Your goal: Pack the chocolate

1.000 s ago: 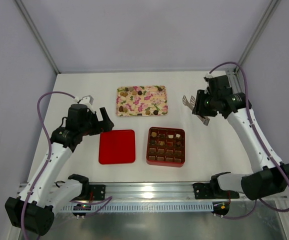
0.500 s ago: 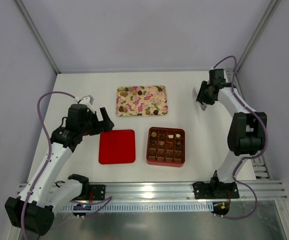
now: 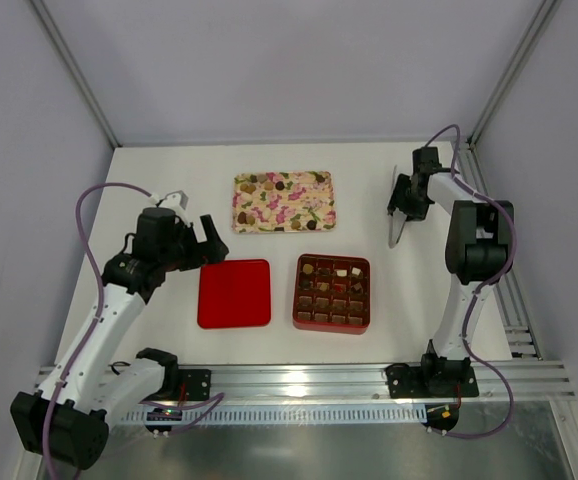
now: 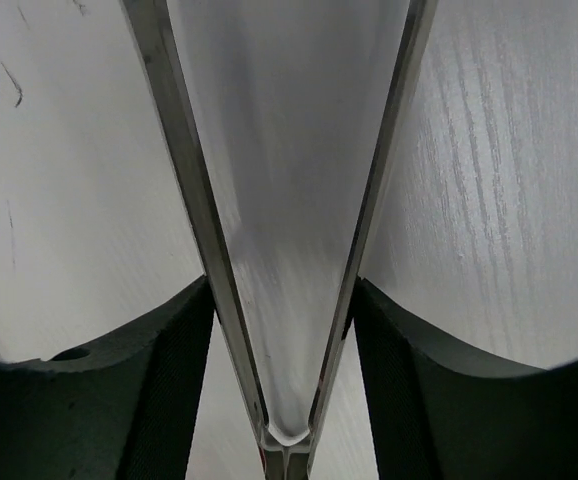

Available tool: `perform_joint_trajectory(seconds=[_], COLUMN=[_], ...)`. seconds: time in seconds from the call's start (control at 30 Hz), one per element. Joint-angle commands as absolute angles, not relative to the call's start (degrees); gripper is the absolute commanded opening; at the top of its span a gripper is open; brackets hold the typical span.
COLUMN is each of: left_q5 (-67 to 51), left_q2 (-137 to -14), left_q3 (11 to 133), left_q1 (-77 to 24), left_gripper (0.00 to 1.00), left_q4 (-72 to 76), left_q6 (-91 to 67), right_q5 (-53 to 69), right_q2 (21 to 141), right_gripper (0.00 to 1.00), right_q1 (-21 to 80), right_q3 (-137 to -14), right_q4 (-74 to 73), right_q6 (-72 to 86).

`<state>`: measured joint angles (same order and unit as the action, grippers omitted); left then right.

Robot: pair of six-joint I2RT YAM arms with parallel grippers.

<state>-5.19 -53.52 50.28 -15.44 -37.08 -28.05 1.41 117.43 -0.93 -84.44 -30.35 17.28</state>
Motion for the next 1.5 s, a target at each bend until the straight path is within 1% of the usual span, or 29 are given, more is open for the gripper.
perform_joint_trajectory(seconds=[0.0, 0.03, 0.13, 0.2, 0.23, 0.33, 0.47, 0.63, 0.73, 0.77, 0.83, 0.87, 0.9, 0.93, 0.97, 1.07, 1.13, 1.27, 1.3, 1.33, 1.47], left_q5=[-5.4, -5.4, -5.2, -4.9, -4.7, -3.6, -1.7, 3.9, 7.3, 8.1, 10.1, 10.3, 11.0, 11.5, 11.9, 11.1, 11.4, 10.6, 10.5, 10.4, 8.5], left_q2=[-53.7, -53.9, -54.4, -55.2, -55.7, -56.7, -58.6, -62.7, -66.3, -67.1, -70.4, -71.9, -73.0, -75.6, -76.6, -80.1, -81.6, -86.0, -86.6, -87.9, -89.9], left_q3=[51.4, 51.3, 51.3, 51.3, 51.3, 51.3, 51.5, 52.5, 53.3, 53.2, 53.4, 53.7, 54.0, 54.4, 54.8, 55.4, 55.8, 56.3, 56.2, 56.1, 55.9], left_q1=[-15.1, -15.1, -15.1, -15.1, -15.1, -15.1, -15.1, -15.1, -15.2, -15.1, -15.0, -15.0, -15.0, -15.0, -14.9, -14.6, -14.2, -12.1, -11.4, -10.8, -10.6], left_gripper=[1.0, 1.0, 1.0, 1.0, 1.0, 1.0, 1.0, 1.0, 0.95, 0.91, 0.86, 0.79, 0.77, 0.74, 0.67, 0.59, 0.58, 0.52, 0.52, 0.49, 0.47], left_q4=[-35.9, -35.9, -35.9, -35.9, -35.9, -36.1, -36.7, -39.3, -41.7, -42.4, -43.0, -43.8, -44.0, -44.3, -44.8, -44.7, -44.7, -45.1, -44.9, -44.7, -43.8], left_q6=[-28.1, -28.1, -28.1, -28.1, -28.2, -28.3, -28.3, -27.5, -27.5, -27.6, -28.0, -28.0, -27.9, -27.9, -27.9, -27.9, -27.7, -26.4, -26.4, -26.0, -25.1], right_q5=[1.4, 1.4, 0.6, 0.3, -1.8, -3.2, -4.0, -0.8, 3.0, 3.9, 5.7, 5.8, 5.8, 5.8, 5.7, 5.4, 7.0, 8.8, 9.0, 9.1, 8.5], right_q2=[117.8, 118.0, 117.9, 117.2, 115.9, 113.5, 108.3, 95.0, 89.9, 88.4, 84.3, 83.3, 82.7, 81.7, 81.5, 80.4, 80.6, 80.9, 80.9, 80.9, 81.6], right_gripper=[0.6, 0.61, 0.73, 0.75, 0.79, 0.86, 0.88, 0.88, 0.88, 0.88, 0.88, 0.88, 0.88, 0.88, 0.88, 0.87, 0.87, 0.87, 0.87, 0.87, 0.87], right_q1=[-1.0, -1.0, -1.0, -1.0, -1.0, -1.0, -1.1, -0.5, 0.0, 0.0, 3.6, 4.9, 6.1, 9.3, 10.7, 16.7, 19.6, 22.9, 23.5, 25.0, 28.7], right_q3=[-86.8, -86.7, -86.3, -85.8, -85.4, -84.1, -82.6, -75.4, -72.9, -71.9, -68.3, -67.0, -66.9, -66.5, -66.3, -65.6, -65.2, -65.0, -64.8, -65.0, -66.5], right_q4=[-31.7, -32.1, -33.0, -33.3, -33.5, -33.6, -33.8, -30.3, -30.4, -30.0, -27.6, -27.2, -27.4, -27.2, -27.2, -26.0, -24.3, -22.8, -22.0, -21.7, -21.7], right_q6=[17.4, 17.7, 17.8, 17.8, 18.1, 18.4, 19.2, 20.7, 20.1, 20.1, 20.4, 20.6, 20.7, 20.7, 20.8, 21.5, 21.8, 22.1, 22.3, 22.4, 21.9])
